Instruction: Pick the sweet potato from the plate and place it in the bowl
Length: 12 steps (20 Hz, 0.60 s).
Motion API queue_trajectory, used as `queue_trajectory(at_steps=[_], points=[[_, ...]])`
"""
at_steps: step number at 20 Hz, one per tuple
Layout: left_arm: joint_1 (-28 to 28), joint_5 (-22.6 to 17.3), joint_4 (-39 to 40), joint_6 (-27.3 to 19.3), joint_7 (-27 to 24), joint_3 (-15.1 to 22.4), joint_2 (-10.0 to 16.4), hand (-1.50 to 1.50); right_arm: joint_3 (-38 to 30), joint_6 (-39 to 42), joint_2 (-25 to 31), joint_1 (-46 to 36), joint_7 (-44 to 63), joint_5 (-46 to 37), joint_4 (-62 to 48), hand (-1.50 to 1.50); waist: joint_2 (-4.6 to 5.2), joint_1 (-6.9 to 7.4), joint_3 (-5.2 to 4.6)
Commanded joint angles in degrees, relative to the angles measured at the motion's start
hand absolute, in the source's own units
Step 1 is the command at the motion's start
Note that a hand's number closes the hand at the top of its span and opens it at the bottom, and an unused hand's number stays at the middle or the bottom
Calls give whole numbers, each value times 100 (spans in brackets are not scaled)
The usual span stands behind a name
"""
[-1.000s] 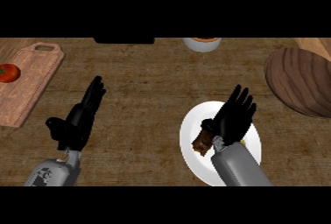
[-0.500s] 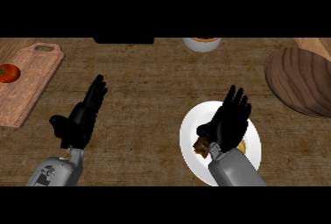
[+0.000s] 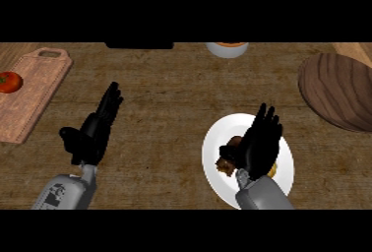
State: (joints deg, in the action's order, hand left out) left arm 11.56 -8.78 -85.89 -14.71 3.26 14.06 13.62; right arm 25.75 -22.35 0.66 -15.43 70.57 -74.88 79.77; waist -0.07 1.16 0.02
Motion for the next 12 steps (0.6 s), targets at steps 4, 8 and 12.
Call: queue_trajectory(at_steps=[4, 8, 12], points=[[66, 97, 249, -51, -130, -21, -108, 0, 144, -827, -63, 197, 1460, -30, 42, -150, 11, -88, -3], [-128, 111, 27, -62, -55, 66, -140, 0, 250, -1186, -64, 435, 1459, -138, -151, -150, -1, -33, 0], [-170, -30, -137, 58, 26, -99, -9, 0, -19, -977, -64, 471, 1460, -306, -414, -150, -2, -42, -4]])
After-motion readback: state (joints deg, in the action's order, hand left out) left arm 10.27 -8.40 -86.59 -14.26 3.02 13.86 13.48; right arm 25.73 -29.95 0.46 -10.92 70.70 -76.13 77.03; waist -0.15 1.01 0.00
